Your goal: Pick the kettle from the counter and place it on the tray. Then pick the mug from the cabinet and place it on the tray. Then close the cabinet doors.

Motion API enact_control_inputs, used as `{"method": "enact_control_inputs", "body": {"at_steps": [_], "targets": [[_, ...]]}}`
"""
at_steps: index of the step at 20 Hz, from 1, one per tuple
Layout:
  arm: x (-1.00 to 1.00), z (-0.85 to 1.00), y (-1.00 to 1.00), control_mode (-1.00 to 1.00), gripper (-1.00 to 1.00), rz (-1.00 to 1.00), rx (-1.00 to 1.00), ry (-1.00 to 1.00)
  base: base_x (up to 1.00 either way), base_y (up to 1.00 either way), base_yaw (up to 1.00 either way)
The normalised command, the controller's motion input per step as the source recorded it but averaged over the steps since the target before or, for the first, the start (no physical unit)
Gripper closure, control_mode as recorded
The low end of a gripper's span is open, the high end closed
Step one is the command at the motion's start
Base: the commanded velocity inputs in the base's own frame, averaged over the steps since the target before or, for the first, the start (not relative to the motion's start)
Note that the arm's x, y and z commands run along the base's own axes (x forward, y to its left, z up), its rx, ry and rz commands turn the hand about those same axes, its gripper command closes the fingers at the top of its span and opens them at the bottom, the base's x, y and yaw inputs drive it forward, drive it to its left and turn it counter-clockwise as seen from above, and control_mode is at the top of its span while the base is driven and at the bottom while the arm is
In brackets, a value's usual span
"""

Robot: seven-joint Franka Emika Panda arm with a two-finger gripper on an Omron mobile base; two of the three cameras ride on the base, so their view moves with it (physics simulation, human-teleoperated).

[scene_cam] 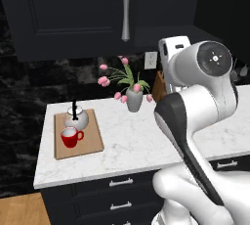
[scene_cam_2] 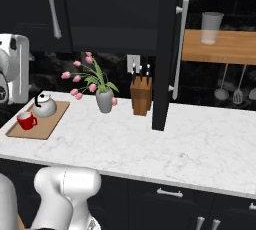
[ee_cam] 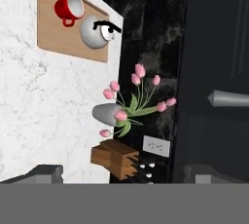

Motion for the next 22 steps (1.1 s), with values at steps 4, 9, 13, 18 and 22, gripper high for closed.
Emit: {"method": "enact_control_inputs", "body": {"at_steps": [4,9,13,18,22], "targets": [[-0.56,0.02,-0.5,-1.0,-1.0,0.0,0.0,0.0,0.0,0.0,0.0],[-0.4,0.02,-0.68,-1.0,-1.0,-0.04,0.0,-0.06,0.0,0.0,0.0],[-0.23,0.0,-0.88,-1.0,-1.0,-0.13,0.0,-0.03,0.0,0.0,0.0],[-0.09,0.06,-0.93,-1.0,-1.0,-0.18,0.01,-0.07,0.0,0.0,0.0],[-0.12,0.02,-0.96,-1.0,-1.0,-0.3,0.0,0.0,0.0,0.0,0.0]]}}
